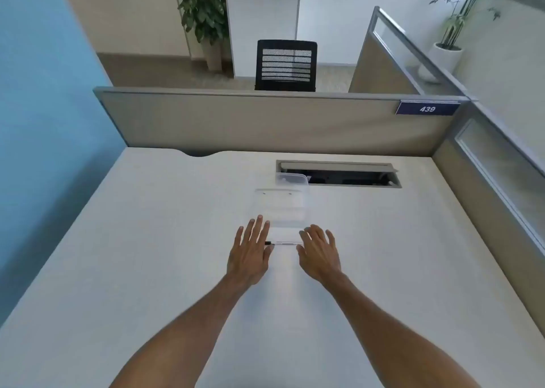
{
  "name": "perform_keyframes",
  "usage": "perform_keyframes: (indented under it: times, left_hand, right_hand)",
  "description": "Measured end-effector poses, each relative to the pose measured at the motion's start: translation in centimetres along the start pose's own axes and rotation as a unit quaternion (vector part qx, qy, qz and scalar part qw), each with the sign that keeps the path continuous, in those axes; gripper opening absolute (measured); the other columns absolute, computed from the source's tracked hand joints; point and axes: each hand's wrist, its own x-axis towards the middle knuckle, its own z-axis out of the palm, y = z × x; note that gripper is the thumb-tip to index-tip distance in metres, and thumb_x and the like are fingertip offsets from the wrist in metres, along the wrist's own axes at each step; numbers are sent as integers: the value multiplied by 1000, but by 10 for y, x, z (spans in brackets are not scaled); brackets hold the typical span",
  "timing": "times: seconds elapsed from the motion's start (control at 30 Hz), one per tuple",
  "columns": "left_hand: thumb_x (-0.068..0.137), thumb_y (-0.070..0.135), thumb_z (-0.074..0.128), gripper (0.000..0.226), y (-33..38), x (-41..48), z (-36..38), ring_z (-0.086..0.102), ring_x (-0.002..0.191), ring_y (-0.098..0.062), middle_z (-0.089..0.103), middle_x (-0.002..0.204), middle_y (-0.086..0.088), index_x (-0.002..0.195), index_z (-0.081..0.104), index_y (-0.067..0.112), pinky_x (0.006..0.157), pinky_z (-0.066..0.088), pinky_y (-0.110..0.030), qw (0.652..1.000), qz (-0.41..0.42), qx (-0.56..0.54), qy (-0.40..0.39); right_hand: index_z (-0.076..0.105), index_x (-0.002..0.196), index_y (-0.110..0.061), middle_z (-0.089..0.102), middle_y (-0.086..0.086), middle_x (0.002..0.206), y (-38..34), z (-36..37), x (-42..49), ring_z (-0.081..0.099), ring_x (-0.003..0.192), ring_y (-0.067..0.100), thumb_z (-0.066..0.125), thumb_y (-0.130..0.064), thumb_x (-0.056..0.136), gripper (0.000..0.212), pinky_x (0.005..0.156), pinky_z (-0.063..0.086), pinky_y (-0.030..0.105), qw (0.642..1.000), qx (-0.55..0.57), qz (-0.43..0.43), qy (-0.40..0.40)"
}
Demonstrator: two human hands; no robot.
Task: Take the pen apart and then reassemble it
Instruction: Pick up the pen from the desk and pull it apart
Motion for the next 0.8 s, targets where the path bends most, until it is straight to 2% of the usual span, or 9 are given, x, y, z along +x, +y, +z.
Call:
perform_keyframes:
  times: [0.07,0.13,0.3,0.47,0.53,0.7,0.8]
  left_hand:
    - [120,47,15,67,-3,4,1,-5,176,-22,-13,187,-2,179,-4,21,142,0,-45,999,-6,-17,-33]
    - [120,45,15,67,-6,11,7,-3,176,-23,-8,188,-3,179,-2,19,143,0,-45,997,-15,-76,-19]
    - [120,43,15,66,-17,34,4,0,176,-23,-2,188,-2,179,1,18,143,2,-44,994,-22,-97,-36]
    - [120,42,18,64,-25,34,19,3,176,-21,1,188,0,179,7,21,143,3,-45,998,-15,-52,-30]
    - [120,43,18,63,-25,33,22,4,176,-20,2,188,2,179,7,23,142,4,-45,997,-23,-54,-52]
    - [120,41,20,63,-25,18,36,-1,176,-19,-5,188,3,179,5,26,142,3,-47,997,11,22,-77]
    - [120,36,22,61,-23,15,39,0,176,-19,-4,188,3,179,10,25,142,3,-46,996,18,50,-74]
  right_hand:
    - [50,160,-19,44,-4,168,2,2,3,26,167,16,40,-30,116,46,139,17,44,1000,-3,-1,-9]
    - [56,156,-20,47,-5,165,3,8,5,30,165,14,42,-26,114,45,138,19,41,1000,0,0,-11]
    - [58,154,-20,53,-5,160,5,18,15,38,159,15,45,-21,112,43,132,28,37,1000,7,8,-3]
    - [58,152,-20,56,-4,157,10,22,29,43,154,16,40,-29,118,39,127,33,37,1000,14,24,0]
    - [58,150,-19,56,-3,155,12,22,34,45,152,18,42,-28,118,38,125,36,38,999,19,27,-11]
    - [58,143,-17,57,0,147,13,26,38,50,143,23,43,-3,106,42,114,41,36,999,15,31,-19]
    - [60,135,-15,60,1,141,15,28,41,52,139,25,42,4,102,42,111,42,37,1000,11,21,-15]
